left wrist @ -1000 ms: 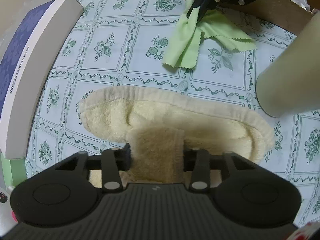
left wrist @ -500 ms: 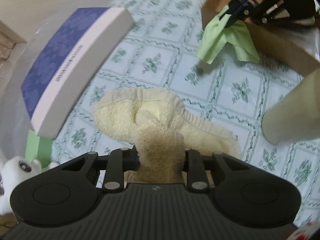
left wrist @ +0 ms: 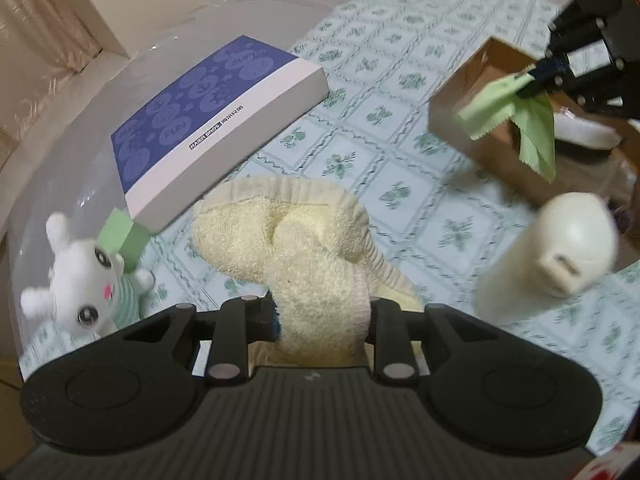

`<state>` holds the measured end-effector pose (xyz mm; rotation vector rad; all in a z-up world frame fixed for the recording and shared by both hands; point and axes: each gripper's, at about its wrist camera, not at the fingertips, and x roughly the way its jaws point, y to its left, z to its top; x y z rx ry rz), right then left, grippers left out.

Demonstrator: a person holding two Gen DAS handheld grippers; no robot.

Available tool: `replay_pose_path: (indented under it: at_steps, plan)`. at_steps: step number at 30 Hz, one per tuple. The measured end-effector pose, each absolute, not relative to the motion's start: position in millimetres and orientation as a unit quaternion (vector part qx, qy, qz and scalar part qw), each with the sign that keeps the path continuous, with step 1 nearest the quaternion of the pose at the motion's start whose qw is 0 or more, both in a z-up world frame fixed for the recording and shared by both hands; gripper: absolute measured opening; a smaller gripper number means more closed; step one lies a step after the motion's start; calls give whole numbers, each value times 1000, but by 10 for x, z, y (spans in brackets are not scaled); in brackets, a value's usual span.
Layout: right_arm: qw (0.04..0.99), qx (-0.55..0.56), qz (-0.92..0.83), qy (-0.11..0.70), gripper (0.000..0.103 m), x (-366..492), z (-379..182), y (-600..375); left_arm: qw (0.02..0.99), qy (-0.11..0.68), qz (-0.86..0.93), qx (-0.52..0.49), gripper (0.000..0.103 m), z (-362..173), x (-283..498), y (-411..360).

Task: Organize soft objects
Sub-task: 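Carry the towel in the left gripper while the right gripper carries the green cloth to the box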

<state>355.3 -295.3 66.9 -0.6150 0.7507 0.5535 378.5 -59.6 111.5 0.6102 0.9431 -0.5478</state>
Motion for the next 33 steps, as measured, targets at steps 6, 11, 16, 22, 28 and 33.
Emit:
replay_pose_path:
  at_steps: [6,11,16,22,28,33]
  plan:
    - [865,-257,236,361,2,3053,822,-3061,817,444,-251,269,23,1249,3257,-540]
    - [879,-216,213,369,2,2612,875,-3174,823,440,-240,266,23,1264,2737,-466]
    - [893,-174,187,371,2,2168,885,-3305,837,431,-235,241,23,1226,2222,-380]
    - [908,-106,175,366,2,1628,902,-3373,860,421,-228,174,23,1158,1741,-241]
    - [919,-34,161,359,2,1205,841,-3355,891,387,-216,96,23,1164,1333,-193]
    - [926,33,141,348,2,899,777,-3356,907,366,-210,23,23,1118,1032,-247]
